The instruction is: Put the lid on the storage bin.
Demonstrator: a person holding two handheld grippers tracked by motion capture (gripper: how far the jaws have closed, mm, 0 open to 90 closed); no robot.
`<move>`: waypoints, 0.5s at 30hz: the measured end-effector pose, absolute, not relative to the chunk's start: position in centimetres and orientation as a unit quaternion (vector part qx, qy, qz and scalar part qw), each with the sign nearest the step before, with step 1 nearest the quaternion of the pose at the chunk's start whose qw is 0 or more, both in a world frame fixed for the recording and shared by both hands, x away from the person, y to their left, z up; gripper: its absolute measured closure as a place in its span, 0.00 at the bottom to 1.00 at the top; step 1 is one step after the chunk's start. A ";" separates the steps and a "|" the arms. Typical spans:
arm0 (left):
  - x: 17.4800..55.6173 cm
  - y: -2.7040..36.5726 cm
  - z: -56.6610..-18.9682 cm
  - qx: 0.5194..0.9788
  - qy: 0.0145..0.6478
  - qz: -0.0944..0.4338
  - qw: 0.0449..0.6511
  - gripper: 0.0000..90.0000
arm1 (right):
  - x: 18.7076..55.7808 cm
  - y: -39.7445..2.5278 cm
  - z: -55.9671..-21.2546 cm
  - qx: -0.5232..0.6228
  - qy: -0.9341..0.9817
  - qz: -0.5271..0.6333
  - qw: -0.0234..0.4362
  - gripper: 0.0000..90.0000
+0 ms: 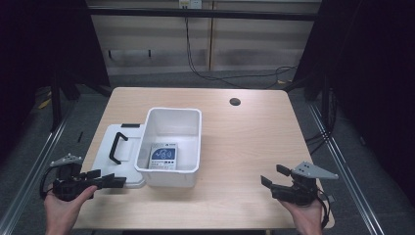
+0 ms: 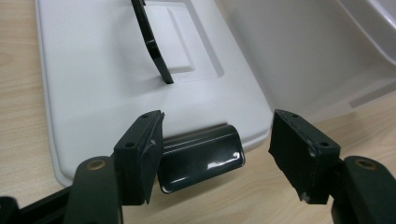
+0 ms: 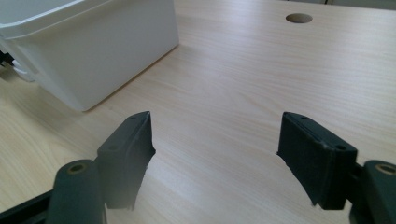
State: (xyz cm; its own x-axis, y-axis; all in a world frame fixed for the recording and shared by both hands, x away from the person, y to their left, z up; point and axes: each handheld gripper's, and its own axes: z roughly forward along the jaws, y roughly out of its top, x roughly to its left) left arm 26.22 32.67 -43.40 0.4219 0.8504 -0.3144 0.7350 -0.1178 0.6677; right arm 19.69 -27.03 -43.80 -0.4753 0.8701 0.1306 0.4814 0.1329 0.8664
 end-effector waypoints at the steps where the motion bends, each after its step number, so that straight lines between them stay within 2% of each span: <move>1: 26.2 32.7 -43.4 0.744 0.533 0.073 0.397 0.39 | 19.7 -27.0 -43.8 0.467 0.723 0.464 0.210 0.28; 2: 26.4 32.6 -43.1 0.744 0.535 0.068 0.395 0.39 | 19.7 -27.0 -43.8 0.469 0.720 0.463 0.219 0.23; 8: 26.6 32.0 -41.5 0.738 0.535 0.077 0.404 0.40 | 19.8 -26.6 -43.9 0.466 0.722 0.459 0.224 0.14; 15: 27.5 31.3 -41.0 0.761 0.533 0.068 0.365 0.40 | 19.8 -25.8 -44.0 0.458 0.724 0.452 0.250 0.14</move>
